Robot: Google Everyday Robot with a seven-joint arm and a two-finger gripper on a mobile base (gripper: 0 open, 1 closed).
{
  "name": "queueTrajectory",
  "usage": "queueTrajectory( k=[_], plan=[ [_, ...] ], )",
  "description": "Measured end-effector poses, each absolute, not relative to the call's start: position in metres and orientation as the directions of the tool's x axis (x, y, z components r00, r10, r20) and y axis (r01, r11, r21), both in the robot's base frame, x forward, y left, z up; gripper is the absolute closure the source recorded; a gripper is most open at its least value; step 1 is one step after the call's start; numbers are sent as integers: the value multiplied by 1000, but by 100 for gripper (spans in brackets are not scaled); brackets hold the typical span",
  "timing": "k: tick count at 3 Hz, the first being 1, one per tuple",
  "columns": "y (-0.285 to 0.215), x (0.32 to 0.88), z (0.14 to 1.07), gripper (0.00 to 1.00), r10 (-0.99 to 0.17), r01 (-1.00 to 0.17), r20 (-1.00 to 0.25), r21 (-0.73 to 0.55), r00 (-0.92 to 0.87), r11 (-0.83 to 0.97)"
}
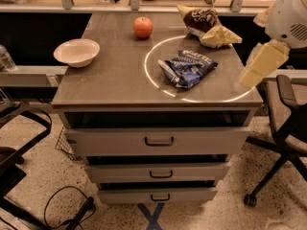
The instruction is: Move brown chip bag near paper bowl
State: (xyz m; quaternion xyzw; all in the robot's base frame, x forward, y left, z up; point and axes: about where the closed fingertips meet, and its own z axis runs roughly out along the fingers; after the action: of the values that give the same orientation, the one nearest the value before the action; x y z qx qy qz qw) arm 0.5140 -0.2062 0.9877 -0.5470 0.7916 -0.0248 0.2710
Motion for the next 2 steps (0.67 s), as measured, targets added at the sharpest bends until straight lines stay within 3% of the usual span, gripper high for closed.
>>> queueTrajectory(
  k=[2],
  plan=[
    [-220, 583, 962, 0, -657, -738, -702, -283, -276, 612]
  ],
)
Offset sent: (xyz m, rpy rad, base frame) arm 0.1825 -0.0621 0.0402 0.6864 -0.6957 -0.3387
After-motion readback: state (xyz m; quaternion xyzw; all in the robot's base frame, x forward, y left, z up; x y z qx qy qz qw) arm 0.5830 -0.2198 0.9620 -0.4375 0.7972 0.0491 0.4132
